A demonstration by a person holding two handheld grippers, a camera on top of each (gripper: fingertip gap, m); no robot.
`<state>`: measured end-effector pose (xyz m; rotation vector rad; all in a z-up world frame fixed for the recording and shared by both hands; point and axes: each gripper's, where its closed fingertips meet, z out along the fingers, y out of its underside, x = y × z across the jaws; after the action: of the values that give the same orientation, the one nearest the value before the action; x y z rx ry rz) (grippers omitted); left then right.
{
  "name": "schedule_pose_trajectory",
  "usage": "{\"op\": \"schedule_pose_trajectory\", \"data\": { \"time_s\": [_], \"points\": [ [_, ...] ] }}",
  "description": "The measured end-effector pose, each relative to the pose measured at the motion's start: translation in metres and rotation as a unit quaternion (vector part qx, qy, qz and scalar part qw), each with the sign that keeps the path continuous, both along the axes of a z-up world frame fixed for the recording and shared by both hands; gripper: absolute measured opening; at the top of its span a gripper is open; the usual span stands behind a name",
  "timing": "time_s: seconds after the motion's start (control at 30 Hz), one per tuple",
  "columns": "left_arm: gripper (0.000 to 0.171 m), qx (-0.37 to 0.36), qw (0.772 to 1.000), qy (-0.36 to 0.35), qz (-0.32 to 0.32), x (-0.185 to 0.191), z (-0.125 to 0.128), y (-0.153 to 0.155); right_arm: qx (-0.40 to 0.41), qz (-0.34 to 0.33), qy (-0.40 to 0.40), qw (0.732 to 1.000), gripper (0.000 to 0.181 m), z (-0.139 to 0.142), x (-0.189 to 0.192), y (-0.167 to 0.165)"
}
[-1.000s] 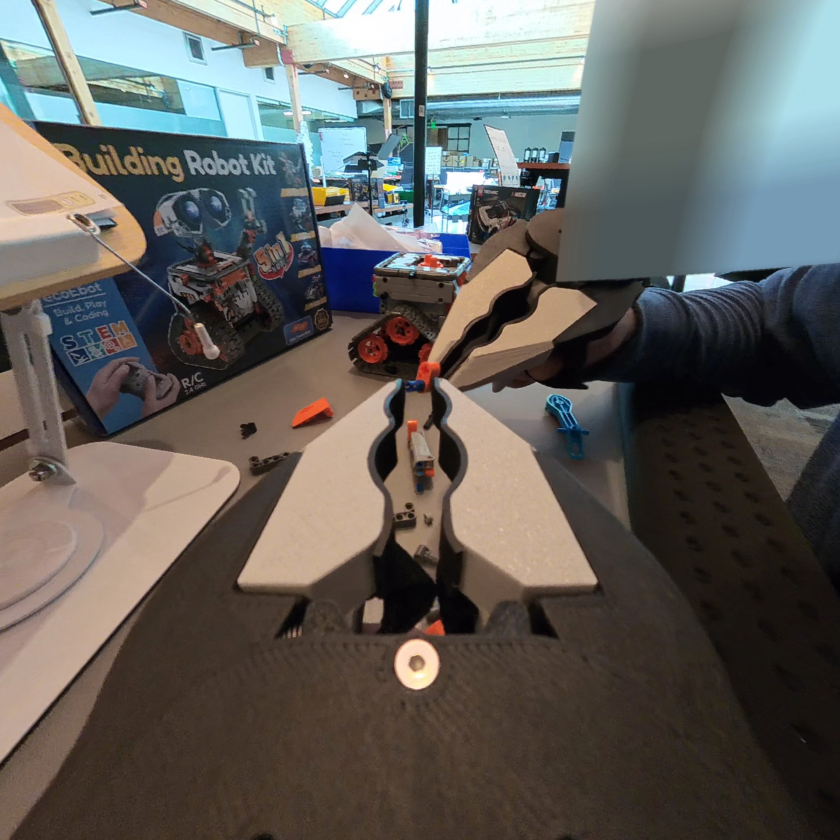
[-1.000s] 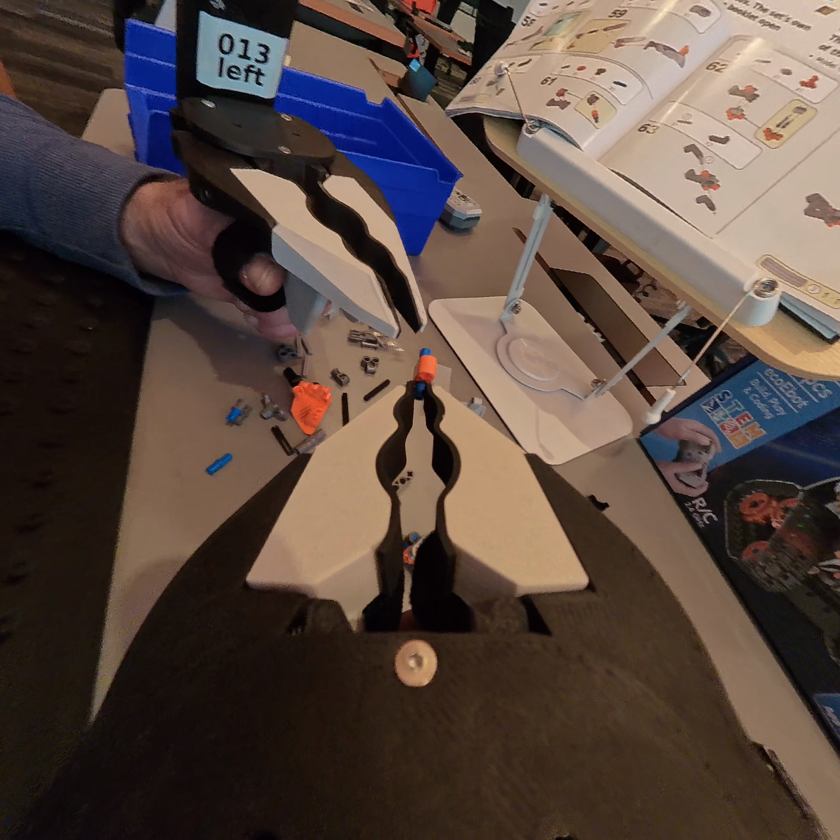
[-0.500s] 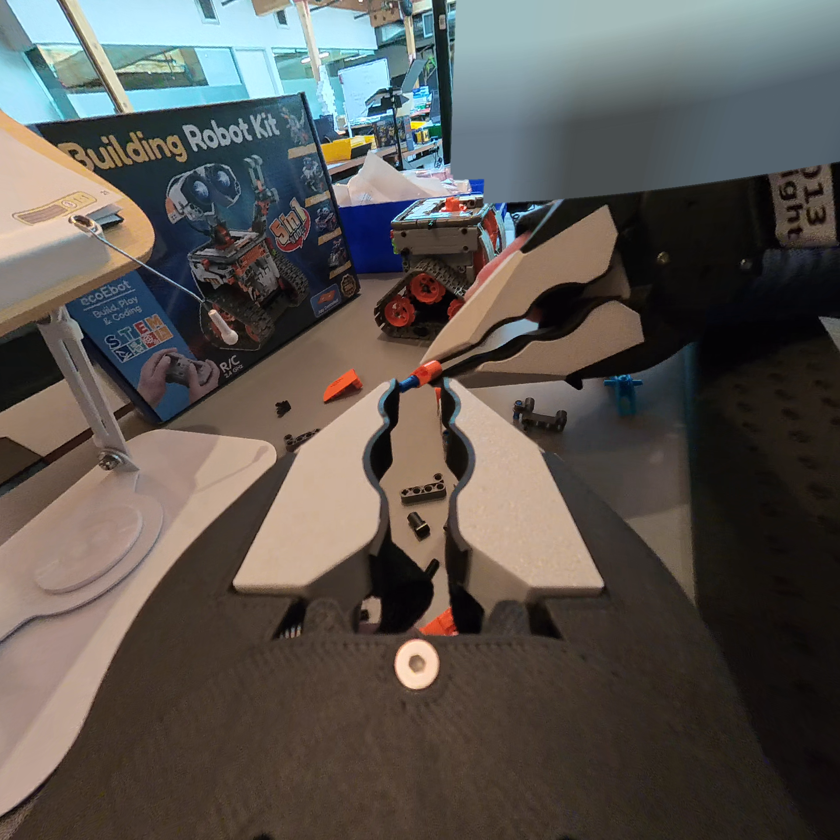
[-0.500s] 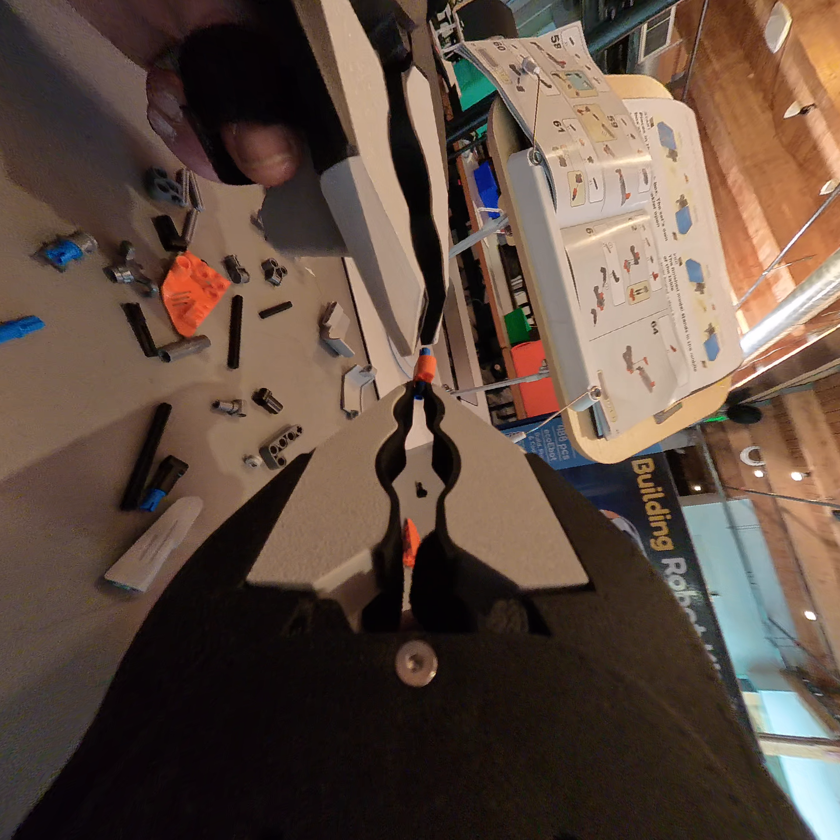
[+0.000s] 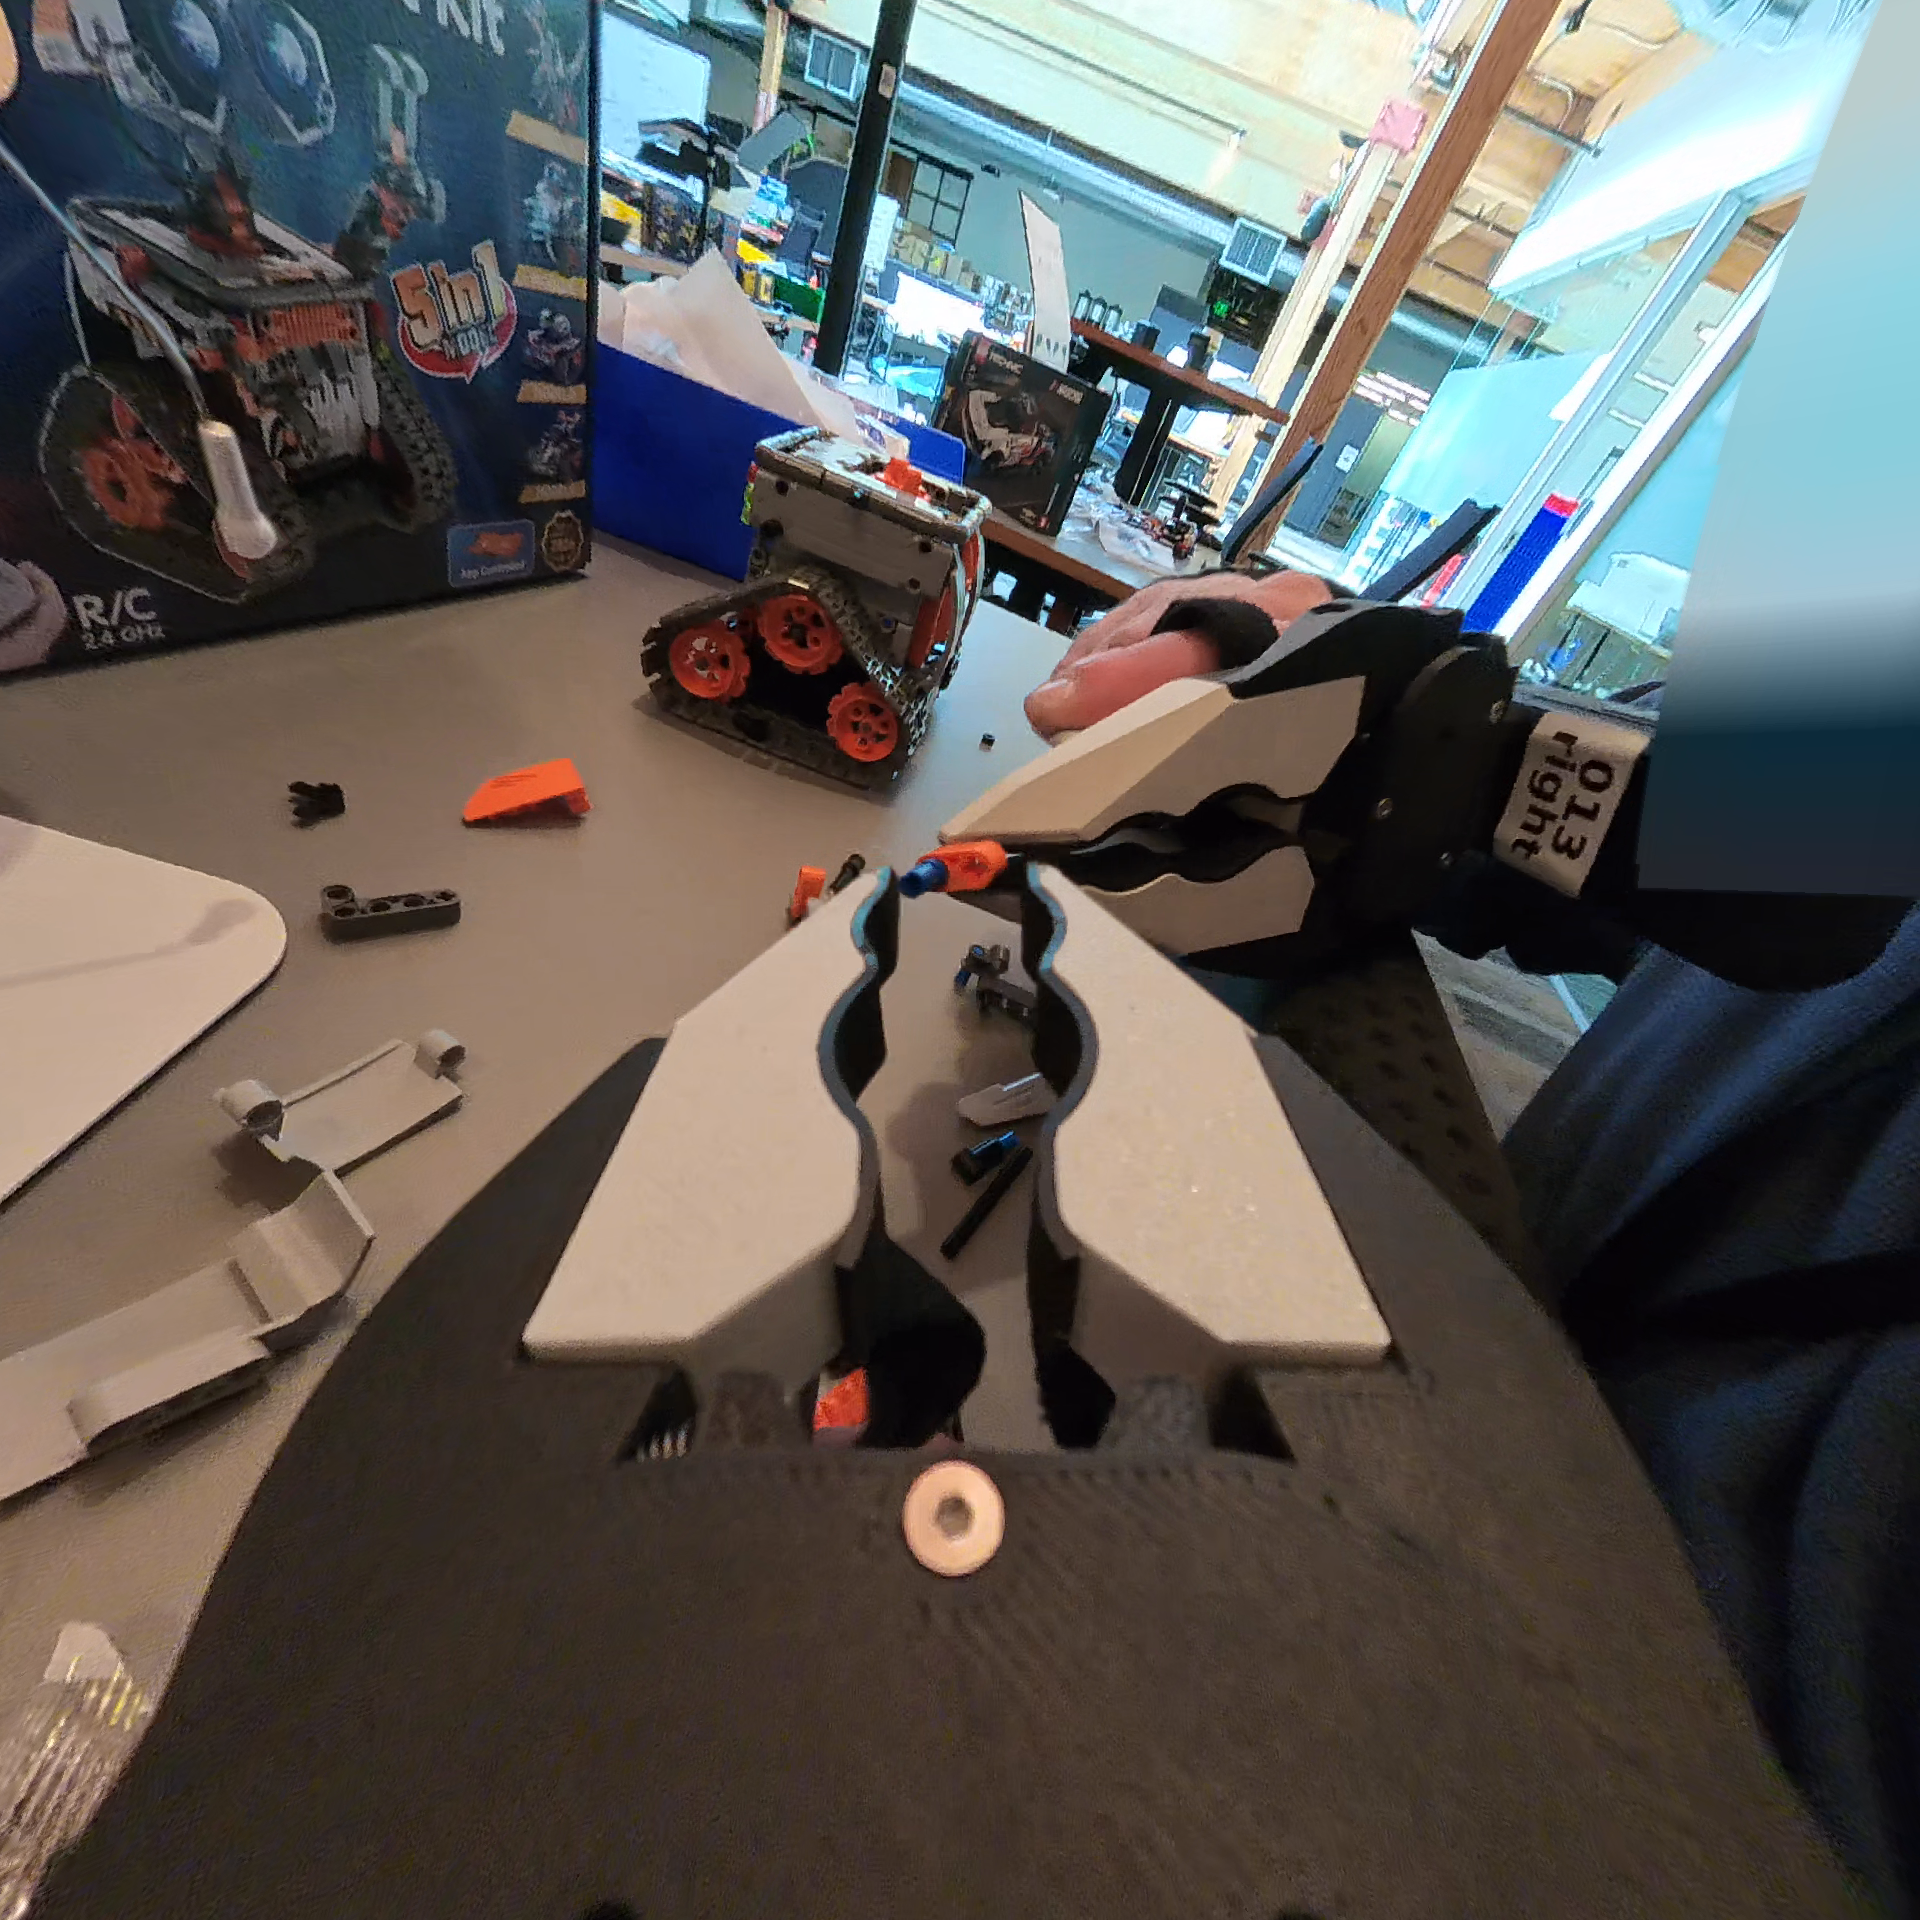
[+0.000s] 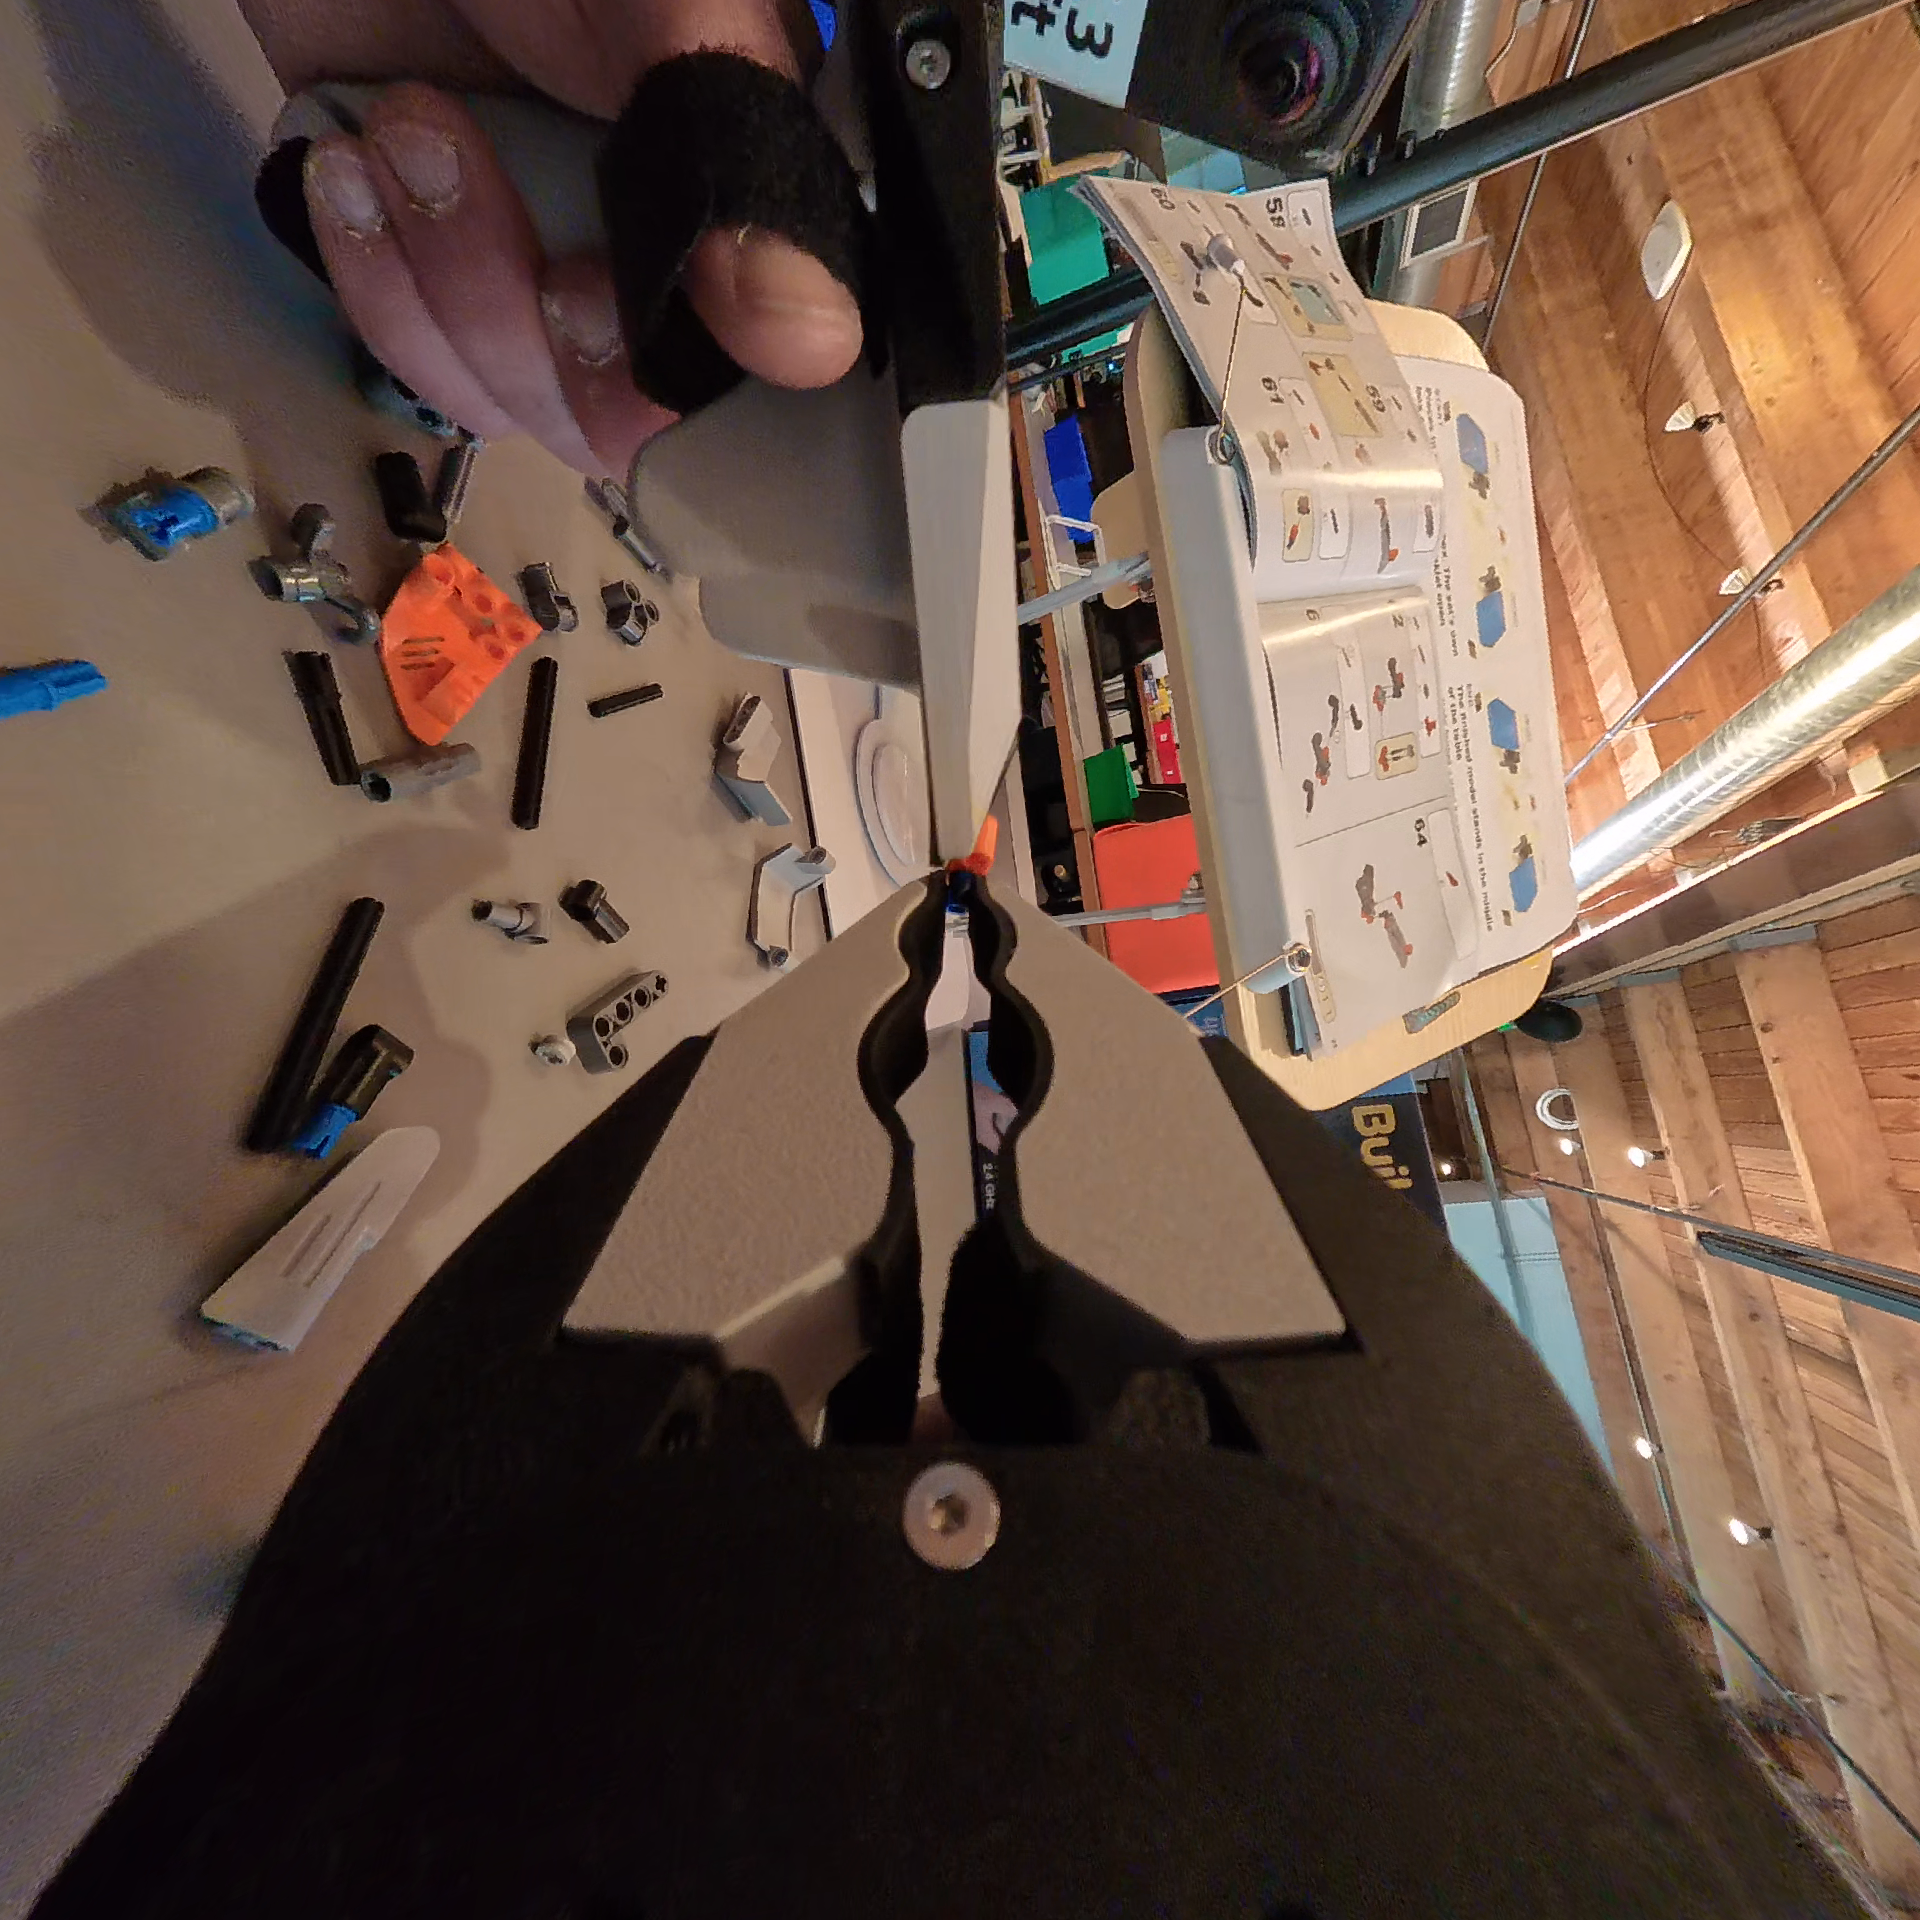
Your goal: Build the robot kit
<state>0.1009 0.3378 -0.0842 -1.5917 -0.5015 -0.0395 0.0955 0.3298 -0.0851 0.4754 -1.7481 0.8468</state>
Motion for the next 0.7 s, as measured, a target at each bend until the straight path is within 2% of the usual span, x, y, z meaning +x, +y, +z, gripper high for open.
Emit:
{"op": "schedule_pose_trajectory", "data": {
  "time_s": [0.3, 0.7],
  "points": [
    [0.014, 0.008, 1.0, -0.008, -0.013, 0.003, 0.0007, -0.0001, -0.006, 0.009, -0.008, 1.0, 0.002, 0.0002, 0.0028, -0.0021],
    [0.02, 0.014, 1.0, 0.0, -0.01, 0.0025, 0.0044, -0.0003, -0.026, 0.012, -0.075, 0.997, 0.002, -0.0033, 0.0011, 0.0017]
  ]
}}
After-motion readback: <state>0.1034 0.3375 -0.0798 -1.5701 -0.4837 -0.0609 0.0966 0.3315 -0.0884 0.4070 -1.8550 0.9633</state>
